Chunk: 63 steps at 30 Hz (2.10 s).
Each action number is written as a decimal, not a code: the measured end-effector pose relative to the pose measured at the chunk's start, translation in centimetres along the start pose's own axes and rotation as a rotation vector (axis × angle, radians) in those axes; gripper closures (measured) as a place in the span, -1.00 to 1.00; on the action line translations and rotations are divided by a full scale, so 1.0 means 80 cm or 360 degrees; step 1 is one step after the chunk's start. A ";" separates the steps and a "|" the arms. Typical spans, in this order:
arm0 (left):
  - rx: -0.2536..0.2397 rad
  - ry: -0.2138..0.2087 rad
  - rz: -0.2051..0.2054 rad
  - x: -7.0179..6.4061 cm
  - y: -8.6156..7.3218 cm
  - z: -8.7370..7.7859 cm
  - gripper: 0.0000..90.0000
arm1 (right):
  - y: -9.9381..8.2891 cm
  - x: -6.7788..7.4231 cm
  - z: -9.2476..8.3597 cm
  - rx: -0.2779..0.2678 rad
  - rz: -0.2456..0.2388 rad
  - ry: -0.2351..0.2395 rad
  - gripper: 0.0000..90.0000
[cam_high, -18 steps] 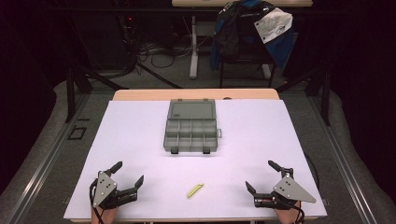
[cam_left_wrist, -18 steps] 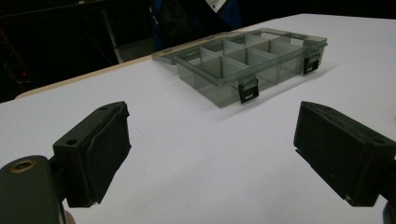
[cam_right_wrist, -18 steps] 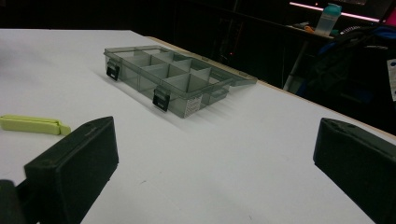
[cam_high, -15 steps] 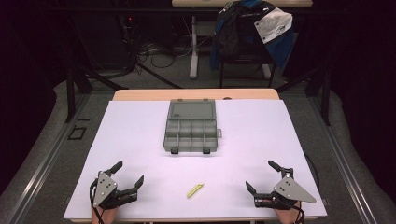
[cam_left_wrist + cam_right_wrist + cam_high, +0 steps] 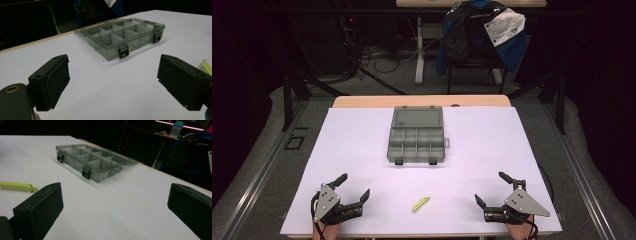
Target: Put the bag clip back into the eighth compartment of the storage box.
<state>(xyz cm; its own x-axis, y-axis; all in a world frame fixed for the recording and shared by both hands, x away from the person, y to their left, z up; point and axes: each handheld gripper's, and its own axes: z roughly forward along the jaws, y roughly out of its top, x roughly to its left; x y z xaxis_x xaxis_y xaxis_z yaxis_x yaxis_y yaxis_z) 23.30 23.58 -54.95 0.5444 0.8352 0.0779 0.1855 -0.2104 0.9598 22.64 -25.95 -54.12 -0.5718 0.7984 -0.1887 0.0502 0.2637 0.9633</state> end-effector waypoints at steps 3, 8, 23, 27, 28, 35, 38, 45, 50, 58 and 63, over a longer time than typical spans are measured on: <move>0.0014 -0.0022 0.0039 -0.010 0.005 0.004 -0.76 | 0.000 0.000 0.000 0.0005 -0.0003 0.0002 -1.00; 0.0035 -0.0052 0.0061 -0.022 0.012 0.007 -0.76 | 0.000 0.000 0.000 0.0000 0.0007 0.0006 -1.00; 0.0179 -0.0159 -0.0004 -0.046 0.033 0.035 -0.76 | -0.002 -0.004 -0.001 0.0019 0.0025 0.0005 -1.00; 0.0220 -0.0193 -0.0004 -0.052 0.038 0.041 -0.76 | -0.002 -0.004 -0.002 0.0024 0.0025 0.0003 -1.00; 0.0235 -0.0201 0.0002 -0.056 0.040 0.043 -0.76 | -0.002 -0.004 -0.002 0.0024 0.0027 0.0003 -1.00; 0.0296 -0.0240 0.0013 -0.064 0.049 0.051 -0.76 | -0.003 -0.004 -0.002 0.0028 0.0036 0.0002 -1.00; 0.0325 -0.0263 0.0019 -0.070 0.054 0.055 -0.76 | -0.003 -0.004 -0.002 0.0029 0.0037 0.0005 -1.00; 0.0406 -0.0310 0.0048 -0.083 0.063 0.067 -0.76 | -0.003 -0.005 -0.003 0.0034 0.0039 0.0007 -1.00; 0.0454 -0.0332 0.0070 -0.092 0.068 0.073 -0.76 | -0.003 -0.005 -0.004 0.0032 0.0041 0.0003 -1.00; 0.0506 -0.0361 0.0098 -0.104 0.077 0.080 -0.76 | -0.003 -0.005 -0.004 0.0040 0.0044 0.0010 -1.00; 0.0542 -0.0381 0.0118 -0.112 0.081 0.086 -0.76 | -0.004 -0.005 -0.003 0.0039 0.0048 0.0008 -1.00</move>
<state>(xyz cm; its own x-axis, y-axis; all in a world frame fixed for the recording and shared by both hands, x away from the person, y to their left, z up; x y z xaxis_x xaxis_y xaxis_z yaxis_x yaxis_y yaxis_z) 25.27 11.27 -51.25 0.7337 0.6783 0.0400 0.3768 -0.4551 0.8068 22.64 -26.49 -54.27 -0.5736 0.8036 -0.1585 0.0877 0.2527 0.9636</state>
